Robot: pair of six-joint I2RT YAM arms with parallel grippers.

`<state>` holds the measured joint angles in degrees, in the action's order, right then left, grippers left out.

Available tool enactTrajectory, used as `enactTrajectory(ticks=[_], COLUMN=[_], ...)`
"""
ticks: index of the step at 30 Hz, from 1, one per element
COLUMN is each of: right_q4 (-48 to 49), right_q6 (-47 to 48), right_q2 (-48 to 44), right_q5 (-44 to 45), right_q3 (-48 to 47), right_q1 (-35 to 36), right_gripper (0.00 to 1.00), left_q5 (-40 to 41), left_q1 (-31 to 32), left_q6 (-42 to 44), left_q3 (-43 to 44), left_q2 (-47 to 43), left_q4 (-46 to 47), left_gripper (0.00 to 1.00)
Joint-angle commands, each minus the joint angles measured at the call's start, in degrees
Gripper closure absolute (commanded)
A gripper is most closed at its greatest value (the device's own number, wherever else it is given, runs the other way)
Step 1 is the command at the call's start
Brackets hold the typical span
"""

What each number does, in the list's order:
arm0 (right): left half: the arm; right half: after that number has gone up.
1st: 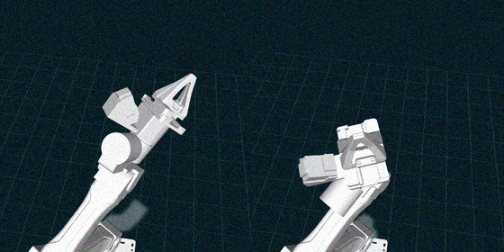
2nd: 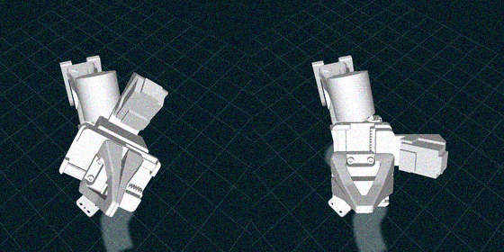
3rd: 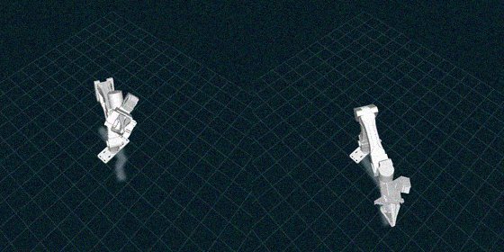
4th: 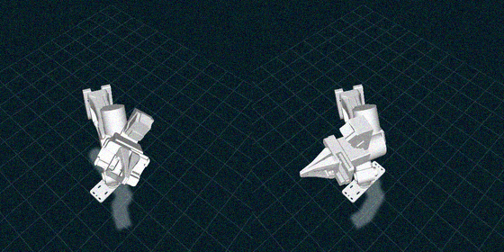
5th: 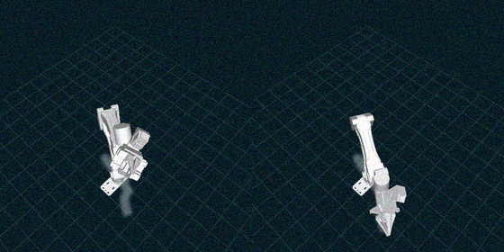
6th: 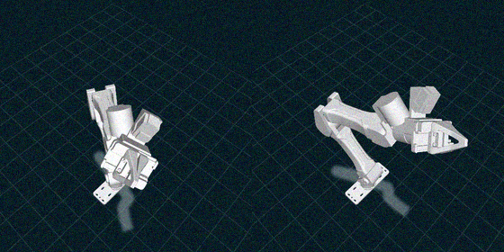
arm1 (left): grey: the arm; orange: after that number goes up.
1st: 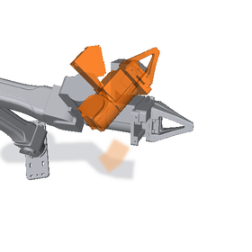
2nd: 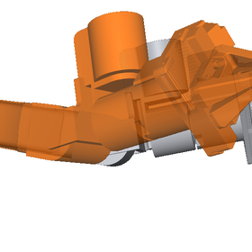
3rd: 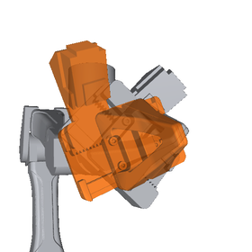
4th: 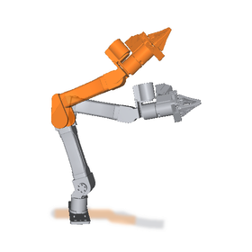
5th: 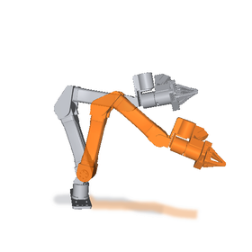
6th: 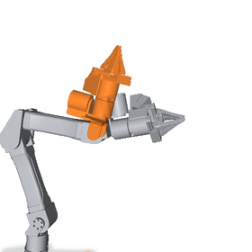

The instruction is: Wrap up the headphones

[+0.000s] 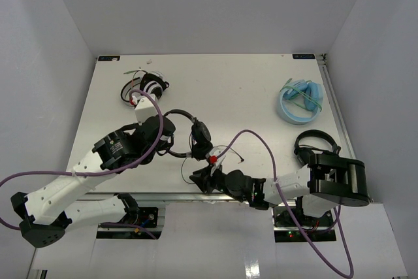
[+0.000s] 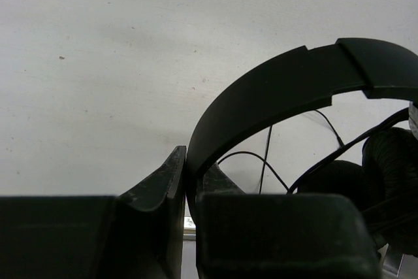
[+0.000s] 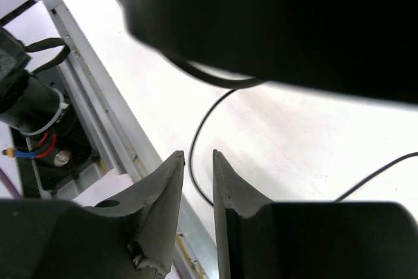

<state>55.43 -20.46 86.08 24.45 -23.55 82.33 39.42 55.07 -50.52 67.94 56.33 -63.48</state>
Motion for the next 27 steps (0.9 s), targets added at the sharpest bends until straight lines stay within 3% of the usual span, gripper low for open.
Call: enactTrajectory(ticks=[1, 6, 17, 27], right_q4=[-1.20, -2.77, -11.84, -7.80], right_q6=[0.33, 0.30, 3.44, 13.87], right_q2=[1.20, -1.66, -18.32, -21.37], right_q5=[1.62, 4.43, 10.48, 3.15], right_q3=[0.19, 1.66, 5.64, 6.83], right_q1=[2.09, 2.25, 2.33, 1.78], right_gripper=[0.67, 0.64, 0.49, 0.33], left_q5=[0.28, 2.15, 1.56, -4.91], left_q1=[0.04, 0.04, 0.04, 0.04], left_q6=[-5.44, -6.35, -6.96, -6.89], left_q3=[2.92, 3.92, 4.06, 3.34], left_q2=[-2.83, -2.73, -3.38, -4.11], left_q4=[8.71, 6.29, 6.24, 11.31], left_gripper=[1.00, 1.00, 1.00, 1.00])
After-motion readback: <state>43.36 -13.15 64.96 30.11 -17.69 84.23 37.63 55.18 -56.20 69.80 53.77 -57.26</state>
